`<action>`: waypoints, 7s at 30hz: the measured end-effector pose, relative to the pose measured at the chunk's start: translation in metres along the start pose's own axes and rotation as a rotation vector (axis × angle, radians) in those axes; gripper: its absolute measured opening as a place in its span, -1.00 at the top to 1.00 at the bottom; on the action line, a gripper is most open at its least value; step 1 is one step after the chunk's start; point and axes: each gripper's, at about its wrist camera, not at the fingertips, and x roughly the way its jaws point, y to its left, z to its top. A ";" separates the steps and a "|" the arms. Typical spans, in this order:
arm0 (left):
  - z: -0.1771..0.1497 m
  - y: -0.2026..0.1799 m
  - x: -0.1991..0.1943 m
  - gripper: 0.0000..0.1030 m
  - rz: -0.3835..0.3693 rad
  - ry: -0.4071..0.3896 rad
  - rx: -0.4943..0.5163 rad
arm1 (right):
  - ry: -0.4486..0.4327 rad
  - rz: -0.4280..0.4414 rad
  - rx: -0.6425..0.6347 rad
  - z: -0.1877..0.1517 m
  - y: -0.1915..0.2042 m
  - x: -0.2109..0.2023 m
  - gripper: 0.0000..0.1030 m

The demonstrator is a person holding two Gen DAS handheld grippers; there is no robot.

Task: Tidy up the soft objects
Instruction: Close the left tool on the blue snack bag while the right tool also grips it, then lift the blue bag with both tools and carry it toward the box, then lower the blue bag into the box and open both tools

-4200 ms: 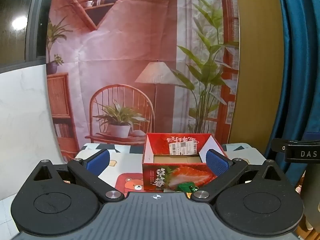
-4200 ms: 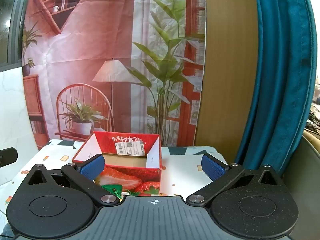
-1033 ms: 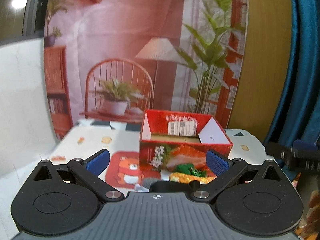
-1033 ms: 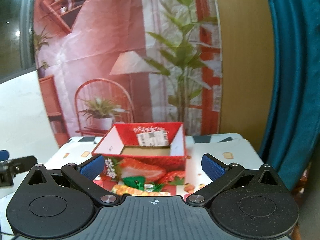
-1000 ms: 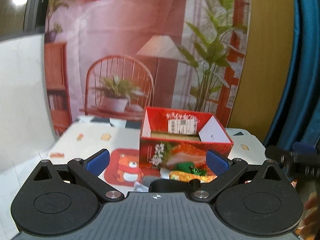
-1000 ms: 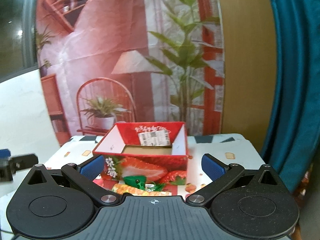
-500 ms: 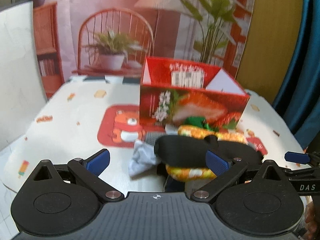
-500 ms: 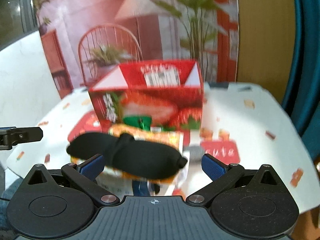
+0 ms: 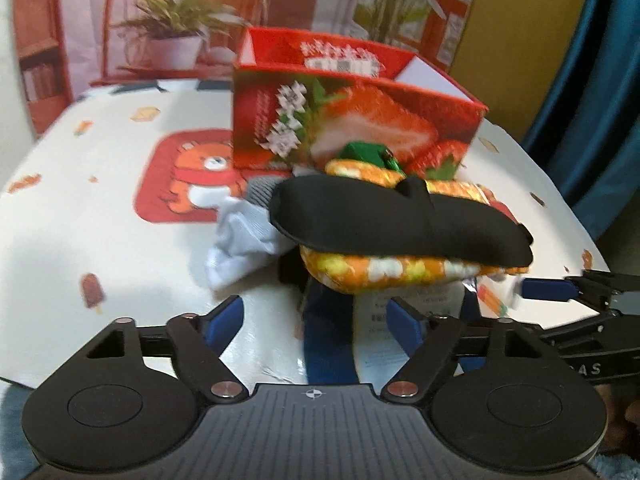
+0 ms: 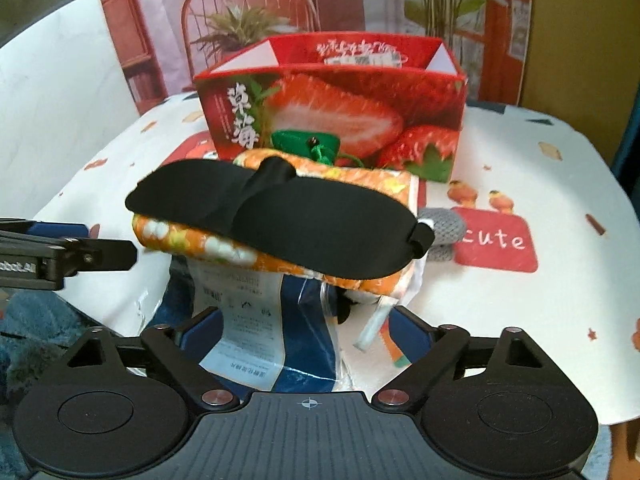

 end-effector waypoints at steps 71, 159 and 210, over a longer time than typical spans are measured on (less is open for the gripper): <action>-0.014 0.009 0.055 0.02 -0.145 0.065 -0.024 | 0.025 0.107 0.037 -0.007 -0.005 0.041 0.43; 0.209 -0.007 0.050 0.12 -0.141 -0.324 0.085 | -0.448 0.079 -0.228 0.232 -0.039 0.038 0.53; 0.113 0.002 0.036 -0.03 -0.142 -0.182 0.114 | -0.334 0.119 -0.056 0.134 -0.029 0.026 0.21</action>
